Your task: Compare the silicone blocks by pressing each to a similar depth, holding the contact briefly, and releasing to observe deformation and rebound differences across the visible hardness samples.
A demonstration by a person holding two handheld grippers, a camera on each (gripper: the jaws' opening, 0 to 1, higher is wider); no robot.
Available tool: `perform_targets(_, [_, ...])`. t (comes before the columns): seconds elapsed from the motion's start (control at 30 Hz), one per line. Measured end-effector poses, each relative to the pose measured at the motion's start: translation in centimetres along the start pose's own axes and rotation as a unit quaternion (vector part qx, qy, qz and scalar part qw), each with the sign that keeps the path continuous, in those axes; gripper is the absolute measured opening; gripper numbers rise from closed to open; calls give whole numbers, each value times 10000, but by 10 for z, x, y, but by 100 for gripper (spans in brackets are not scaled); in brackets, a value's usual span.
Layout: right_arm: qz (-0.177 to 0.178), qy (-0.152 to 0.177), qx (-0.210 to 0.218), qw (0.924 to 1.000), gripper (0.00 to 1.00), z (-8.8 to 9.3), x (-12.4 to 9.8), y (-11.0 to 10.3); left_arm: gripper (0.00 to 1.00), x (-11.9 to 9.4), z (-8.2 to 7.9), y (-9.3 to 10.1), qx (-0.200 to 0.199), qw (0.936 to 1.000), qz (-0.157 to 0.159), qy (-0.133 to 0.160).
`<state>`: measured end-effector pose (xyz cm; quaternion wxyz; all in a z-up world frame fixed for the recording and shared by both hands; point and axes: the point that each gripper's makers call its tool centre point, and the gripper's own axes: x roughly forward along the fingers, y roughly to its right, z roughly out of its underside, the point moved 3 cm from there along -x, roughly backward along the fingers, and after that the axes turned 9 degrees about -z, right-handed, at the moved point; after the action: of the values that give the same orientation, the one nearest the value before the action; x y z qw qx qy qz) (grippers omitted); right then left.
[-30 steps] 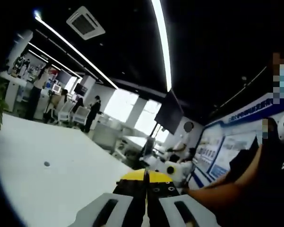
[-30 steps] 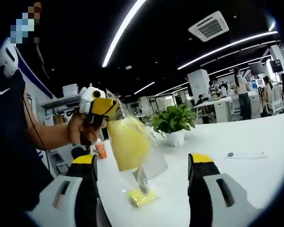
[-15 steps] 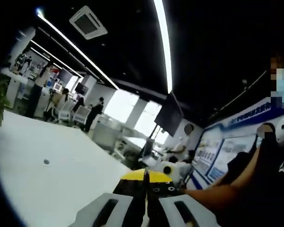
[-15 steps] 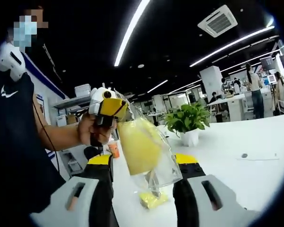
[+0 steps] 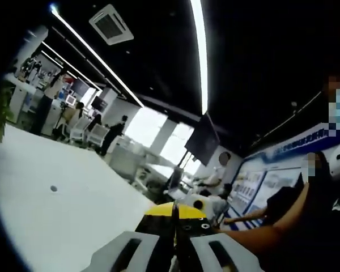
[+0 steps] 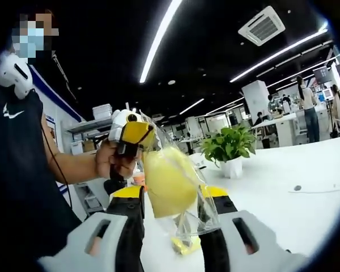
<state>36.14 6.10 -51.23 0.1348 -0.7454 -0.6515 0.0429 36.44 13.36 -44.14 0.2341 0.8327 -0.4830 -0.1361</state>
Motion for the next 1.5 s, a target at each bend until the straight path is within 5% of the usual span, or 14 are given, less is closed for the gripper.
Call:
perform_targets(1.0, [-112,-630,594,9962,5,7,5,-8,0,-9,7,-16,-88,9999,-54,-137])
perform_targets(1.3, [-88,-773,685,9946,1,3,-1,-10,0,-6,9,-12,401,9992,-41,-14])
perform_targets(1.37, [-84,-803,683,9944,1,2,-2,-8,0,-6,7,-12,776,9969,-54,92])
perform_targets(1.5, [-48,-975,634,9932,1,6,0,-8,1,-7,13,-15,752,9970,-146,-105])
